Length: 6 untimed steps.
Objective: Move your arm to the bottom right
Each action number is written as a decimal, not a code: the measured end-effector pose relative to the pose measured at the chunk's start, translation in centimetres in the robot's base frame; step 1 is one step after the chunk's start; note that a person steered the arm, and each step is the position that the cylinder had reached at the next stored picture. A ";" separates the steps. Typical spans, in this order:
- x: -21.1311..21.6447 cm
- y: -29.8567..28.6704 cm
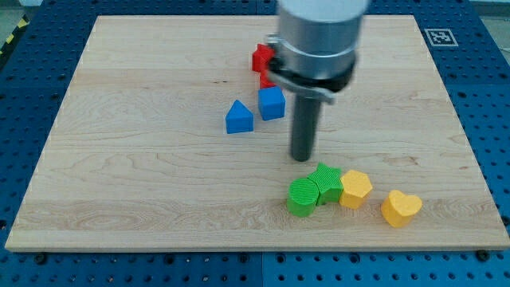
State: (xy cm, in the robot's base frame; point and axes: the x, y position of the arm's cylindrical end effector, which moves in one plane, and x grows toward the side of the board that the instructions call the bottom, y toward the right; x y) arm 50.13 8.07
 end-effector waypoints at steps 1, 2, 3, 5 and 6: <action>0.5 7.5; 3.3 14.4; 6.7 19.5; 8.2 15.4; 8.2 9.9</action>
